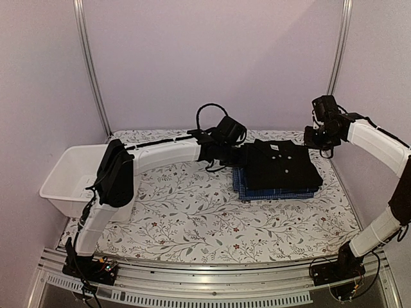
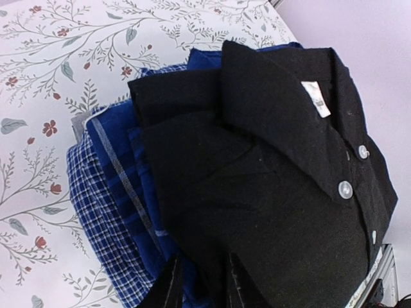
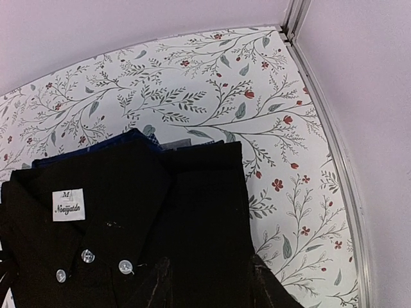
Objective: Fold and stack the long sleeve shirts
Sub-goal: Place the square-folded shirt on the square-folded shirt.
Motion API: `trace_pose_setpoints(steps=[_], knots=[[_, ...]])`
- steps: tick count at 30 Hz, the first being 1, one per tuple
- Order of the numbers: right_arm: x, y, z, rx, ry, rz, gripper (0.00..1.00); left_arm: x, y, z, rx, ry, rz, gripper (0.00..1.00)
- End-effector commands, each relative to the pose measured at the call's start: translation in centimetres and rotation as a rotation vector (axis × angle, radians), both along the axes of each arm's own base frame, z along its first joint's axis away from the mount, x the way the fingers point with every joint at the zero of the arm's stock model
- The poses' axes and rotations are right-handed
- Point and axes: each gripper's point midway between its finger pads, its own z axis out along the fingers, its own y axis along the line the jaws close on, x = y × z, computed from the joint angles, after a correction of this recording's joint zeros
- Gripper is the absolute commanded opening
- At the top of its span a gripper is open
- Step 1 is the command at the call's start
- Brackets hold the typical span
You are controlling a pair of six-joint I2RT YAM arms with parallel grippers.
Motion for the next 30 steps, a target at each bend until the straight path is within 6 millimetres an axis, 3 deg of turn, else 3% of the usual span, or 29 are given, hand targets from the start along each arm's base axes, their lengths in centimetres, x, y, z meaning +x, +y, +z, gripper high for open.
trace_pose_setpoints(steps=[1,7,14,17,23,30], knots=[[0.0,0.5,-1.3,0.032,0.01,-0.003,0.39,0.6,0.8,1.9,-0.013,-0.027,0.005,0.22],[0.1,-0.5,-2.4,0.028,0.033,-0.034,0.4,1.0,1.9,2.3,0.001,-0.038,0.013,0.21],[-0.8,0.3,-1.3,0.064,0.037,-0.009,0.41,1.1,3.8,3.8,0.015,-0.071,0.021,0.25],[-2.0,1.9,-0.7,0.068,0.034,0.024,0.42,1.0,4.8,4.9,0.014,-0.088,0.024,0.27],[-5.6,7.8,-0.4,0.082,0.033,0.139,0.46,-0.8,7.4,6.8,0.014,-0.113,0.013,0.42],[-10.6,14.4,-2.4,0.124,0.087,0.236,0.59,-4.0,11.5,8.9,-0.002,-0.142,0.017,0.64]])
